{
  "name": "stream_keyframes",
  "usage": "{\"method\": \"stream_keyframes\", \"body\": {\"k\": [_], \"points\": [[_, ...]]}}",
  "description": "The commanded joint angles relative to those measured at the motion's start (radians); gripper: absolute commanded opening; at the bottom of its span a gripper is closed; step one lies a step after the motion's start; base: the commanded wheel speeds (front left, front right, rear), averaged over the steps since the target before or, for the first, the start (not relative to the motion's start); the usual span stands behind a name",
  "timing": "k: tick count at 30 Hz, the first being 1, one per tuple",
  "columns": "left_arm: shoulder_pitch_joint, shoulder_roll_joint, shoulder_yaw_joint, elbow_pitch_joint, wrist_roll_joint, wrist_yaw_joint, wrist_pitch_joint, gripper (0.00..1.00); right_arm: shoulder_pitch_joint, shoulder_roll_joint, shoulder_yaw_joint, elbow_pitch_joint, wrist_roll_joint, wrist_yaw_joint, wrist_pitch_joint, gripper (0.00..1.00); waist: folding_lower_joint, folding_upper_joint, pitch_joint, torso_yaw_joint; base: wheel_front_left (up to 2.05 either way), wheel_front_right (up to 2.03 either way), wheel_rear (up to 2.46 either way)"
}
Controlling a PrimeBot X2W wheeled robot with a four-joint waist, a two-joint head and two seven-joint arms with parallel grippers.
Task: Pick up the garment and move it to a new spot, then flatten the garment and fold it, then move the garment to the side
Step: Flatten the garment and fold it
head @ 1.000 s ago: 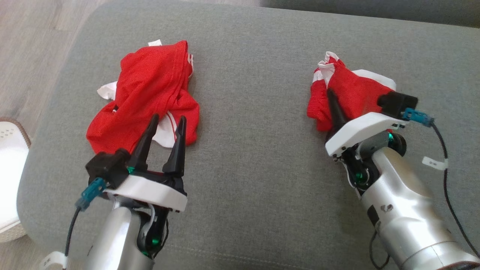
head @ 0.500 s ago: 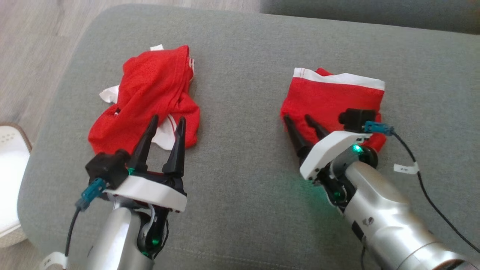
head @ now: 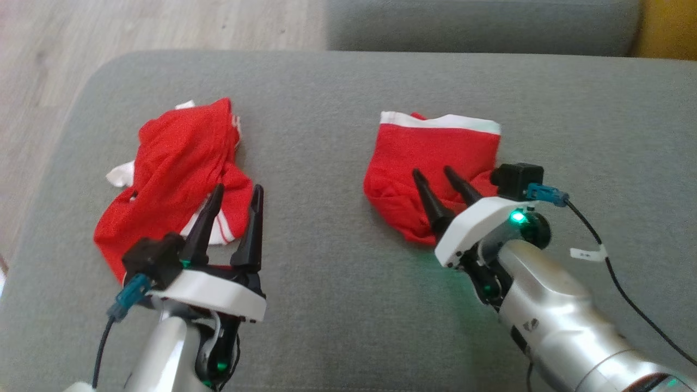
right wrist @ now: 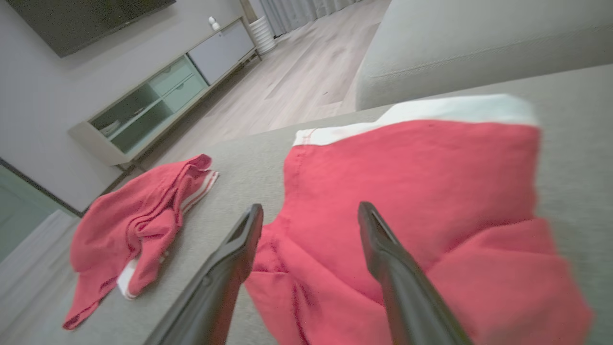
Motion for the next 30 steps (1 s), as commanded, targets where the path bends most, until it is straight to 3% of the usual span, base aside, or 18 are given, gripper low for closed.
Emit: {"method": "stream_keyframes", "body": {"k": [1,8,12,19,24,30], "points": [[-0.01,0.01,0.043,-0.042,0.008,0.005,-0.005,1.0,-0.046,0.014,-0.014,0.006,-0.055,0.007,-0.04,1.0,0.0,-0.0001,-0.027,-0.036,0.0,0.0,0.0],[-0.006,0.01,0.057,-0.07,0.013,0.01,-0.005,1.0,-0.042,-0.046,-0.138,-0.006,-0.224,0.007,-0.074,1.0,0.0,-0.0001,-0.034,-0.085,0.0,0.0,0.0],[-0.003,0.01,0.07,-0.093,0.018,0.01,-0.005,1.0,0.054,-0.063,-0.312,-0.15,-0.397,0.007,-0.075,1.0,0.0,-0.0001,-0.03,-0.117,0.0,0.0,0.0],[0.012,0.01,0.083,-0.134,0.035,0.002,-0.005,1.0,0.309,0.005,-0.555,-0.449,-0.677,0.007,-0.075,1.0,0.0,-0.0001,-0.024,-0.154,0.0,0.0,0.0],[0.033,0.01,0.076,-0.148,0.032,-0.001,-0.005,1.0,0.42,0.019,-0.605,-0.556,-0.698,0.007,-0.075,1.0,0.0,-0.0001,-0.019,-0.16,0.0,0.0,0.0],[0.025,0.01,0.062,-0.15,0.03,-0.006,-0.005,1.0,0.43,0.019,-0.613,-0.6,-0.697,0.007,-0.062,1.0,0.0,-0.0001,0.007,-0.137,0.0,0.0,0.0]]}}
